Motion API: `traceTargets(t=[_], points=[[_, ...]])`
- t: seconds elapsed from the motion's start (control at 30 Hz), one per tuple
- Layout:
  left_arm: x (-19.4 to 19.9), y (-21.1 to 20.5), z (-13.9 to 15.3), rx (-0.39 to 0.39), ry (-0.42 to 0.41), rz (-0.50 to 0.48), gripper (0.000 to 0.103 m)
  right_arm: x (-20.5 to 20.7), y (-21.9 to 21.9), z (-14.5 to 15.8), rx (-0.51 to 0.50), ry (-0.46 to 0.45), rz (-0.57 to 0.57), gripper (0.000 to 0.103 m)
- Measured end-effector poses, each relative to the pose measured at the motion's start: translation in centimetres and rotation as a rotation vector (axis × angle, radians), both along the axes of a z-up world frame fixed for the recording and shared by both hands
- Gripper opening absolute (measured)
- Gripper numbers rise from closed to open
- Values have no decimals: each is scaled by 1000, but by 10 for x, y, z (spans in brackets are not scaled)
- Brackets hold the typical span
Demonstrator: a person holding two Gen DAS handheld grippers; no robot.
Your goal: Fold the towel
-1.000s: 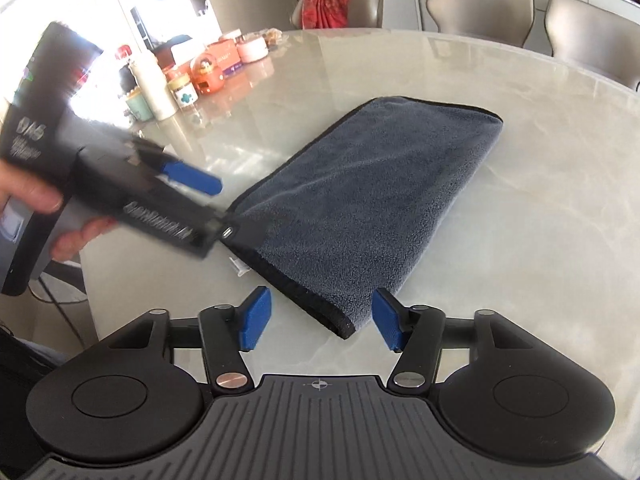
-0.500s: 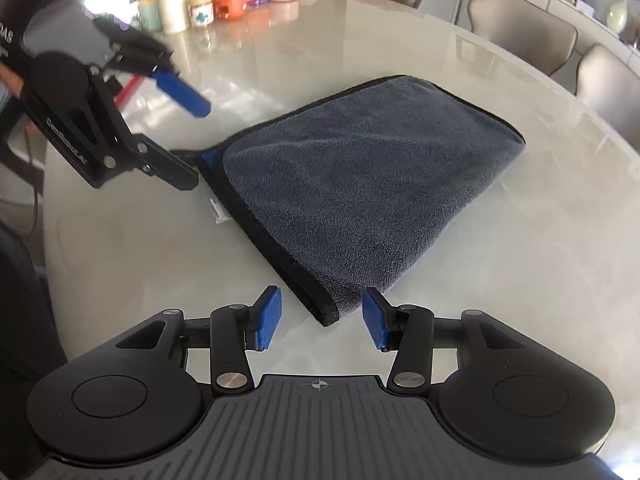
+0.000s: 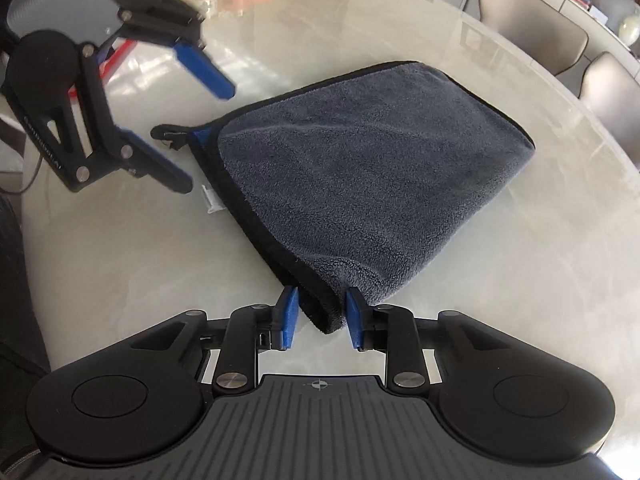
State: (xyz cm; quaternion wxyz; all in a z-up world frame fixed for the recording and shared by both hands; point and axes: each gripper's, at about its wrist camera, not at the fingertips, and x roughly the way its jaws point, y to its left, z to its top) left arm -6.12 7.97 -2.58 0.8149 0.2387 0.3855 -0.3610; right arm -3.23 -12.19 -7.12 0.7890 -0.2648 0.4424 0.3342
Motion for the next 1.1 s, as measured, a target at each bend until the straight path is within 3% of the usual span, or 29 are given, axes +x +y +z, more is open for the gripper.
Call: traceTargets(t=[0.07,0.27,0.5,0.53,0.77,0.83,0.9,1.1], points=[[-4,-5,-3,36,-29,-46,81,4,-2,4,21,23,-39,10],[-12,-18,-10,97,-79,-157,82,29,-28,20,234,135,-220,9],[-2,-21,-17,115,-42,-167,78,41,-32,29,251,170,-224,9],[1,-21,-17,105,-30,-163,71,40,-31,27,239,180,-210,9],[13,-17,-17,63,26,-149,55,25,-25,26,168,135,-103,16],[15,-17,-17,58,29,-145,47,17,-21,27,131,102,-38,32],[18,-17,-16,41,51,-119,43,5,-17,28,78,51,56,40],[42,-6,-13,-66,181,0,39,-28,2,17,-54,-108,302,52]])
